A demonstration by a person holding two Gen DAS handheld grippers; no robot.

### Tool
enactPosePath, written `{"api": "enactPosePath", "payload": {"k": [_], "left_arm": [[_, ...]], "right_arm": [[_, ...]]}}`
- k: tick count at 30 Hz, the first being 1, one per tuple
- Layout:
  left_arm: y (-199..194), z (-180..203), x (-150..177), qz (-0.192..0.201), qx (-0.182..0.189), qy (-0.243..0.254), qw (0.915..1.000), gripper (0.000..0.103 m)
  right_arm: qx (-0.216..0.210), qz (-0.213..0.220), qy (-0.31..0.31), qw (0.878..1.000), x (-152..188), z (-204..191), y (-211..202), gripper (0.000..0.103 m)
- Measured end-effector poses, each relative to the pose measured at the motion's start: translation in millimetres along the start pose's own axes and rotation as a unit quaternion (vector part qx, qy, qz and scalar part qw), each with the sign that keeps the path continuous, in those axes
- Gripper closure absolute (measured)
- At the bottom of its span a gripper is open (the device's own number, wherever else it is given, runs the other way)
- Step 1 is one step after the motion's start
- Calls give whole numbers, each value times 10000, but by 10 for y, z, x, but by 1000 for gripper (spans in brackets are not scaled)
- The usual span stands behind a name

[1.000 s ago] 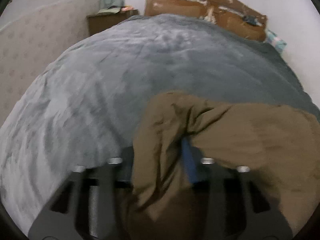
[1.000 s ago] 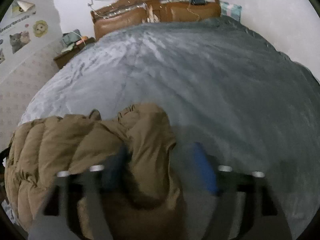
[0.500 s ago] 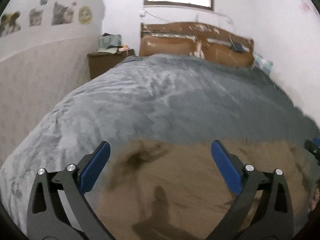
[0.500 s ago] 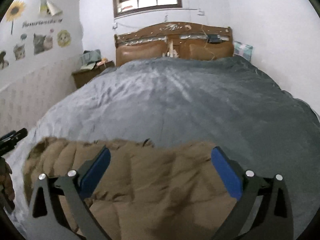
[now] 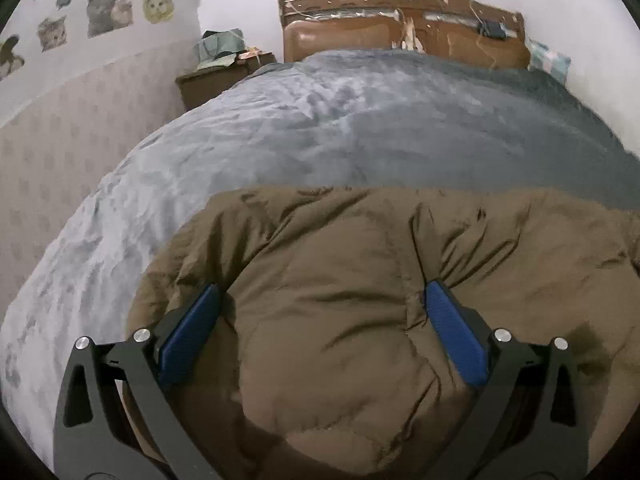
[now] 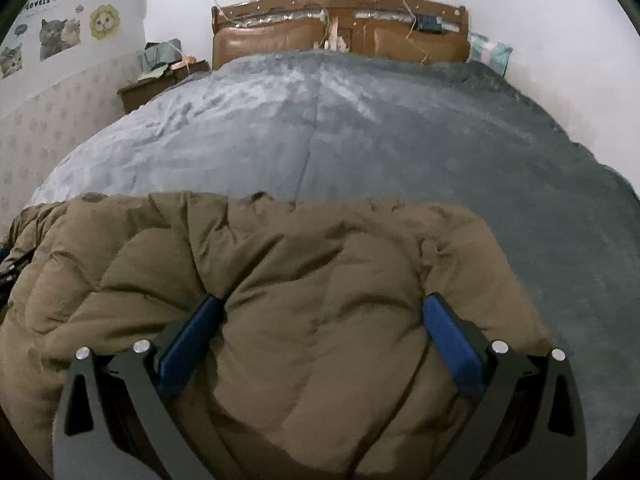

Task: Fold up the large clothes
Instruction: 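Lay the lifted hem over the jacket body with both tools and release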

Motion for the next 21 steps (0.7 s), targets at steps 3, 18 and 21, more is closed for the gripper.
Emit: {"api": "enactPosePath", "payload": {"k": [3, 18, 21], "left_arm": [[170, 144, 5, -65, -12, 52, 10000, 3], [375, 233, 14, -268, 29, 71, 9996, 3], [397, 252, 9, -270, 22, 74, 9996, 3]], "right_arm": [[33, -28, -79, 10000, 29, -11, 30, 2], [-47, -213, -38, 9998, 86, -49, 186, 2], [-50, -224, -30, 9997, 88, -51, 213, 2]]}}
Point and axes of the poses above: each gripper's, at about its wrist camera, not at the fingertips, and y roughly the way its jaws point, z to its right, x to its underside, the point moved 9 cm from there along y, roughly the way its jaws point, and after that the axes turned 7 degrees about -y, right-handed, at the moved point
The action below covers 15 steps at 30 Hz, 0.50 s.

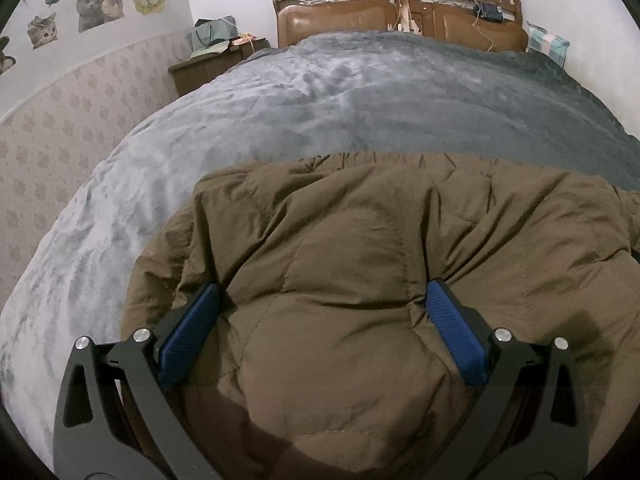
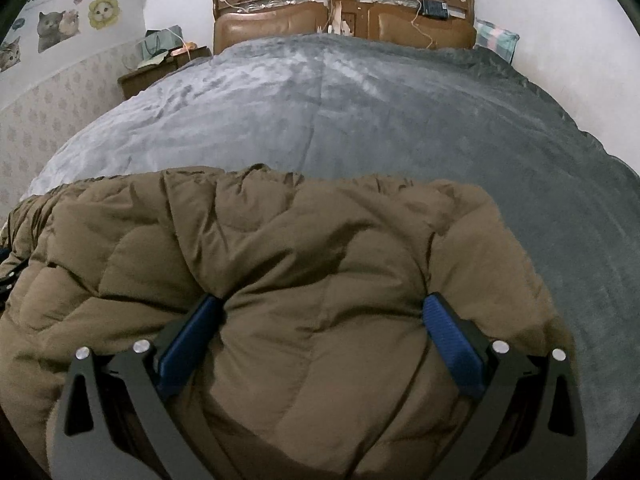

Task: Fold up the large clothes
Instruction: 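Lay the lifted hem over the jacket body with both tools and release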

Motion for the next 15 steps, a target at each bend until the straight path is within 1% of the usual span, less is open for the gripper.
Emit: {"api": "enactPosePath", "payload": {"k": [15], "left_arm": [[121, 125, -15, -63, 45, -11, 10000, 3]], "right_arm": [[-24, -73, 13, 10000, 29, -8, 62, 1]]}}
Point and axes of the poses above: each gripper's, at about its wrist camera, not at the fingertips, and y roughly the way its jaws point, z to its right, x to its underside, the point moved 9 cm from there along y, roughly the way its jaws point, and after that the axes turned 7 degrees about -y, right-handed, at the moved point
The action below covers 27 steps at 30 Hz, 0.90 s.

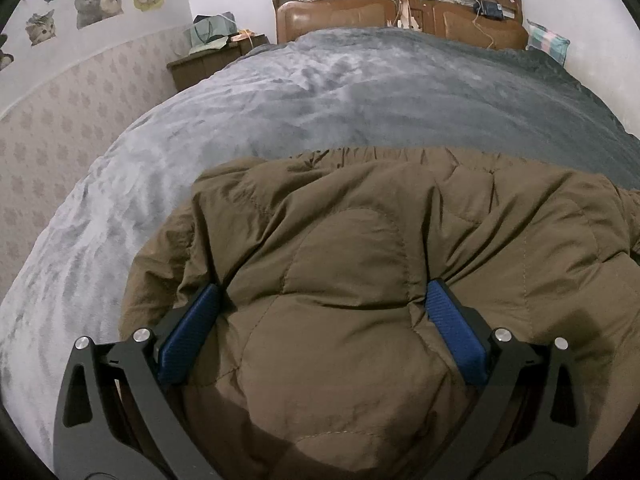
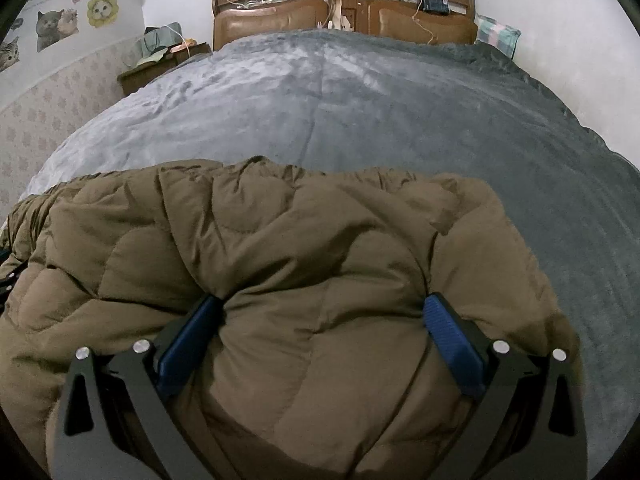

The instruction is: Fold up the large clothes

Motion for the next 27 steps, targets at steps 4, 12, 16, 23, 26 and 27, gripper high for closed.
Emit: {"api": "enactPosePath", "payload": {"k": [4, 12, 16, 23, 26, 27], "left_arm": [[20, 18, -4, -13, 2, -1, 10000, 3], [30, 40, -30, -38, 16, 4, 10000, 3], [-119, 44, -125, 95, 224, -105, 9996, 3], [-841, -461, -466, 521, 239, -449, 9973, 3], [-1115, -820, -466, 437, 156, -739, 9962, 3], [-1202, -874, -451, 457, 236, -725, 9960, 3]], "right_arm": [[7, -7, -4, 10000, 3, -6, 6, 1], [10, 0, -10, 10000, 0, 7, 4, 2], [-71, -24, 21, 10000, -2, 15, -38, 2], [-387, 414, 581, 9967, -358, 470, -907, 2], [-398, 248, 835, 9954, -286, 831, -1180, 2], [-440, 138, 855, 9953, -219, 893, -1224, 2]]}}
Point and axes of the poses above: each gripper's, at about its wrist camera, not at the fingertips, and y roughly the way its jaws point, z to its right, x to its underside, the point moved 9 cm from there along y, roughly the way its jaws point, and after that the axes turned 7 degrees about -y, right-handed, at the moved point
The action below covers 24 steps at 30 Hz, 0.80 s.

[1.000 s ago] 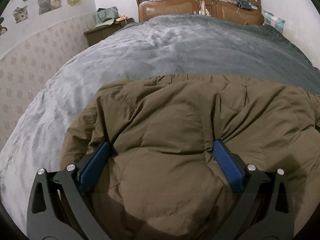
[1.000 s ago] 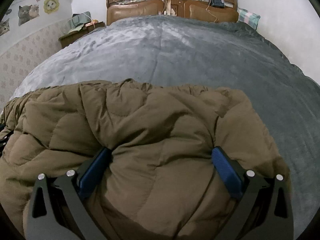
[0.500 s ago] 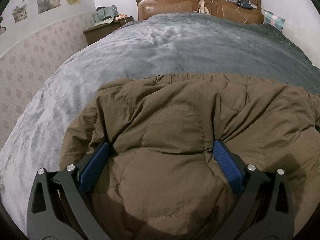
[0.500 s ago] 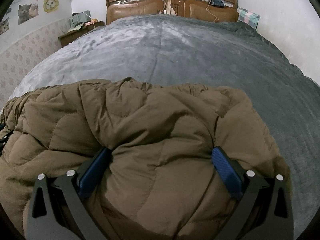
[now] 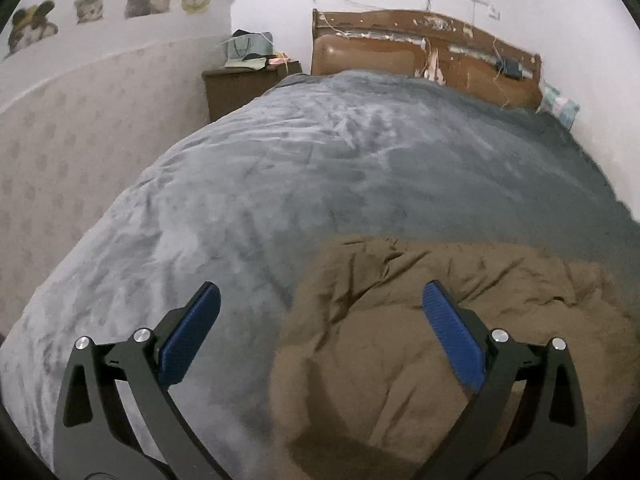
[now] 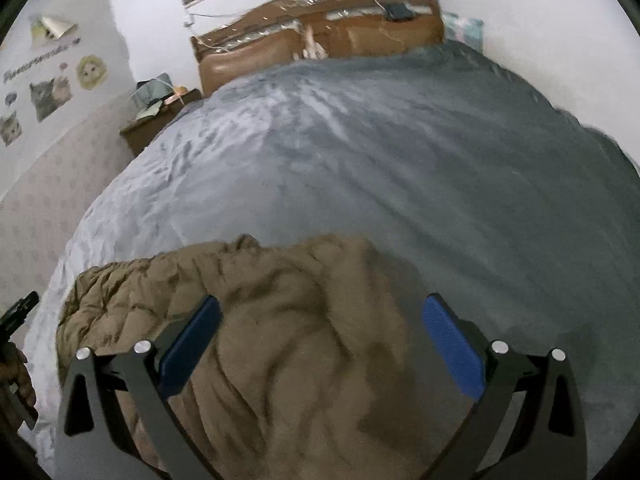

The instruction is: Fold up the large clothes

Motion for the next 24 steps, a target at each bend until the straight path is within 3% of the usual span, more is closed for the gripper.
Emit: {"api": "enactPosePath", "payload": {"k": [4, 9, 12, 17, 20, 24], "left_arm": [[-150, -154, 211, -190, -144, 439, 9988, 3], [148, -257, 596, -994, 174, -36, 9949, 3], [269, -303, 756, -1190, 230, -142, 9925, 3], [533, -236, 978, -1716, 685, -322, 9823, 3], [765, -190, 1177, -2140, 974, -514, 9706, 3], [968, -163, 1265, -2300, 1229, -733, 9626, 3]], "right_arm": [[-118, -459, -406, 9980, 426, 228, -101, 2], [-459, -778, 452, 9949, 668, 498, 144, 2], [-686, -926, 449, 9923, 745, 419, 317, 2], [-889, -1293, -126, 9875, 909, 187, 637, 2], [-1178, -1433, 87, 9826, 965, 143, 797, 2], [-1598, -1584, 547, 9728, 1041, 93, 937, 2]]}}
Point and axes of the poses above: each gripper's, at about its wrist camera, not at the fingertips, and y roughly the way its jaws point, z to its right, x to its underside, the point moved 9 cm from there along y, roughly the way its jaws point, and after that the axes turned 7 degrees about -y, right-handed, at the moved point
